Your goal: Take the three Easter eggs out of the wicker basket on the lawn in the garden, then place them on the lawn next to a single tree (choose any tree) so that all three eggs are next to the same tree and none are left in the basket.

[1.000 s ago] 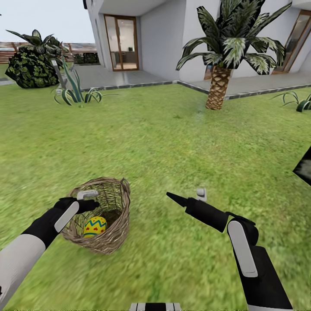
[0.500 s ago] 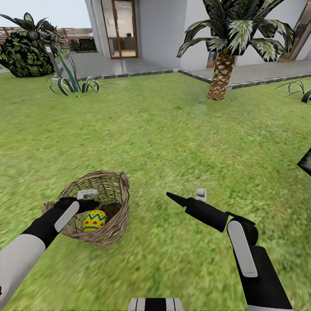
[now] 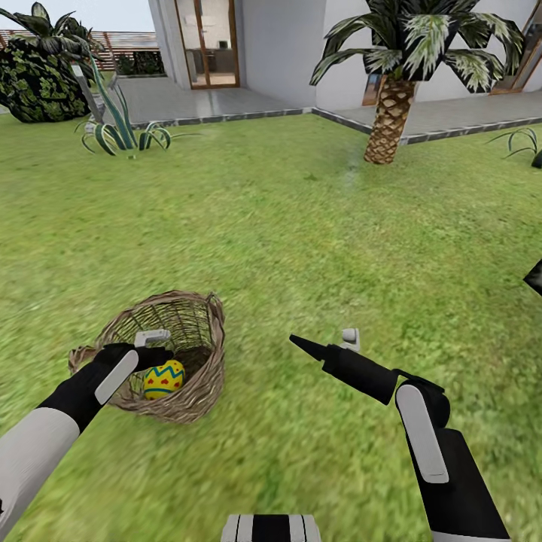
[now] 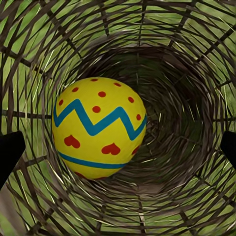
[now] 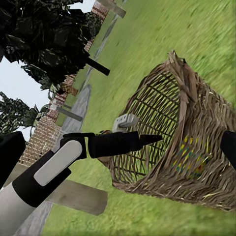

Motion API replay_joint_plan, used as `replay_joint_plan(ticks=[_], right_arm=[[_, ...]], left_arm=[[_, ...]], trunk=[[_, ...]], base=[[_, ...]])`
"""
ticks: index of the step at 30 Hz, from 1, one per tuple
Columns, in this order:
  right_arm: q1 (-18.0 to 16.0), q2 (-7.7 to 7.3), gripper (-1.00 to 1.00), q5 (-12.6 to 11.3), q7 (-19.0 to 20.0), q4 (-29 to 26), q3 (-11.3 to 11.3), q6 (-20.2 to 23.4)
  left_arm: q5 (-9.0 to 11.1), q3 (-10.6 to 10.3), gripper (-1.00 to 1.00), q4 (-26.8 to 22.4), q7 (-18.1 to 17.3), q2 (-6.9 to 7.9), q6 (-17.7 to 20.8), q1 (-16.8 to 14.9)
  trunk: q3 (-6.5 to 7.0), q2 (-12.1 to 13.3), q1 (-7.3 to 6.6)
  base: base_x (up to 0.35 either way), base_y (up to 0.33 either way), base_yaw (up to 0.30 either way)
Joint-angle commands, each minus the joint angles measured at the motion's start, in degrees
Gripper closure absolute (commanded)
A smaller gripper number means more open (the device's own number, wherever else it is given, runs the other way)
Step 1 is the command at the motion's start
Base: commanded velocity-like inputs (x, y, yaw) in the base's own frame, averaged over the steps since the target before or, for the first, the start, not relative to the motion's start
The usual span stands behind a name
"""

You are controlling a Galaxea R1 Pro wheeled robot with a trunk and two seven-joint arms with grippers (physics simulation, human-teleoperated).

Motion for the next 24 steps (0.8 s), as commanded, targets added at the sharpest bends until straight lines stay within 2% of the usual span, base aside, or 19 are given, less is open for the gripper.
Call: replay_joint_plan(ticks=[1, 20, 24], right_arm=[[0.0, 0.06, -1.00, 0.1, 0.3, 0.0, -0.1, 0.3], [0.0, 0.06, -1.00, 0.1, 0.3, 0.0, 0.0, 0.3], [0.0, 0.06, -1.00, 0.1, 0.3, 0.0, 0.0, 0.3]], left_arm=[[0.6, -0.3, -1.00, -0.1, 0.5, 0.08, 0.1, 0.0], [0.6, -0.3, -1.00, 0.0, 0.5, 0.08, 0.1, 0.0], [0.6, -0.3, -1.00, 0.3, 0.6, 0.08, 0.1, 0.0]], trunk=[[-0.05, 0.0, -0.01], [-0.05, 0.0, -0.01], [-0.05, 0.0, -0.01]], base=[[0.000, 0.000, 0.000], [0.066, 0.024, 0.000], [0.022, -0.115, 0.000]])
